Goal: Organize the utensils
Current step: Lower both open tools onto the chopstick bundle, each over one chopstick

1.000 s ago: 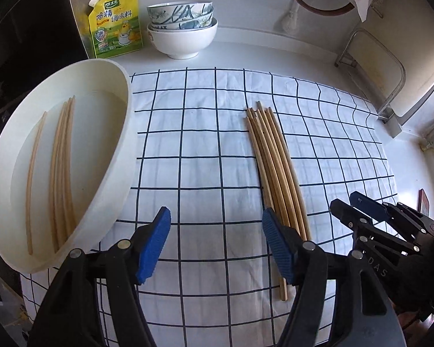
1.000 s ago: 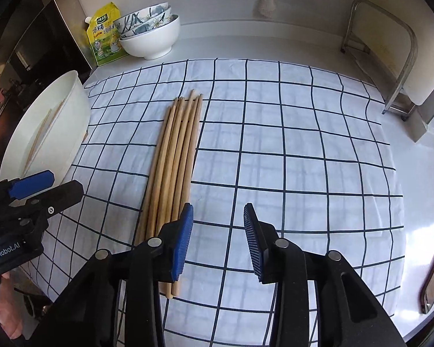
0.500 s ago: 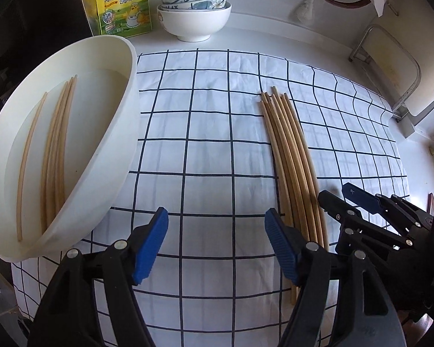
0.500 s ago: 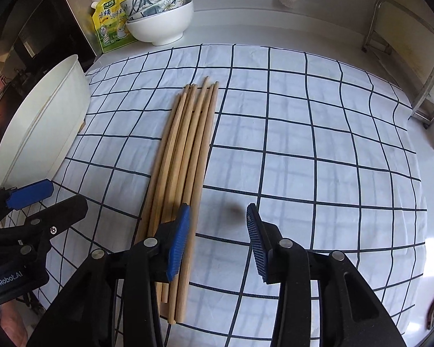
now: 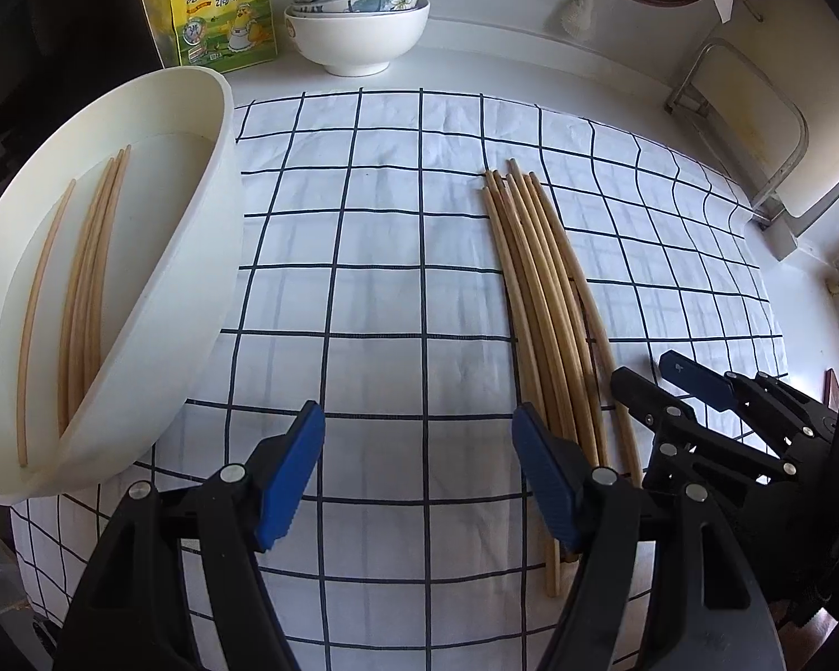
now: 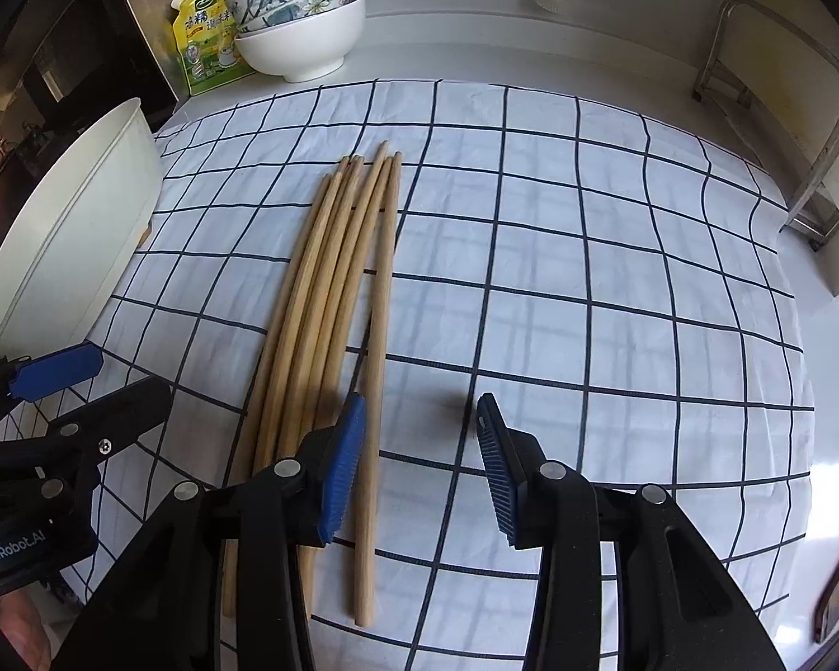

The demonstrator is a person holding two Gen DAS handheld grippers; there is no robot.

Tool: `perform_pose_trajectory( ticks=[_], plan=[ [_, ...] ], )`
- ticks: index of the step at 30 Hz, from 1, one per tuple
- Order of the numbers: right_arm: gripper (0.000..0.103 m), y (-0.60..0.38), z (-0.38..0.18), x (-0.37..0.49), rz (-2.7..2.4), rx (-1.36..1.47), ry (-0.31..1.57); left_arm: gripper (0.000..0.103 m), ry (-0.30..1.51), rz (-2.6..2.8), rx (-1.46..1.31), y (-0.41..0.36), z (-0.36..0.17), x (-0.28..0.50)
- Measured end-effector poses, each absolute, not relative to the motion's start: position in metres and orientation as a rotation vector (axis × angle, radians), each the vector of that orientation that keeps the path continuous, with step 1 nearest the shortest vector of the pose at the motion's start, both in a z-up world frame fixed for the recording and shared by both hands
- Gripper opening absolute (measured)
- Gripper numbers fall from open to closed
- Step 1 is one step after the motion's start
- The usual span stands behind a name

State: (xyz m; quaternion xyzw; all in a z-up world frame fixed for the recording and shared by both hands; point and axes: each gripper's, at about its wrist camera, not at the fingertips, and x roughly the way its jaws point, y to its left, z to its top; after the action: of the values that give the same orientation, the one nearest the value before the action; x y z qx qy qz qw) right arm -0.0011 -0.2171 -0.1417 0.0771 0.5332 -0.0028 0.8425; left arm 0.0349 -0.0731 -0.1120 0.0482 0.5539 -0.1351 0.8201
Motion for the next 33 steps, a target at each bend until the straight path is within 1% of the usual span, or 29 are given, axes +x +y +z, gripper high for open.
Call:
perform_pose_trajectory(
  ticks=[8,19,32,33],
  plan=[
    [0.039,-0.244,-0.143,-0.009,-0.050,0.200,1.124,0.070,1.187,-0.313,0.119,-0.089,-0.124,0.035],
    [0.039,-0.247,-0.139,-0.014,-0.028,0.212,1.098,0.070,1.190,-0.287,0.168,-0.109,-0.139,0.041],
    [0.040,-0.241,-0.141,-0.007,0.008,0.209,1.088,0.072,1.185,-0.219,0.173,-0.092,-0.136,0.038],
    [0.040,-0.241,-0.142,-0.005,0.010,0.208,1.088,0.077,1.190,-0.214,0.169,-0.093,-0.138,0.039]
  ],
)
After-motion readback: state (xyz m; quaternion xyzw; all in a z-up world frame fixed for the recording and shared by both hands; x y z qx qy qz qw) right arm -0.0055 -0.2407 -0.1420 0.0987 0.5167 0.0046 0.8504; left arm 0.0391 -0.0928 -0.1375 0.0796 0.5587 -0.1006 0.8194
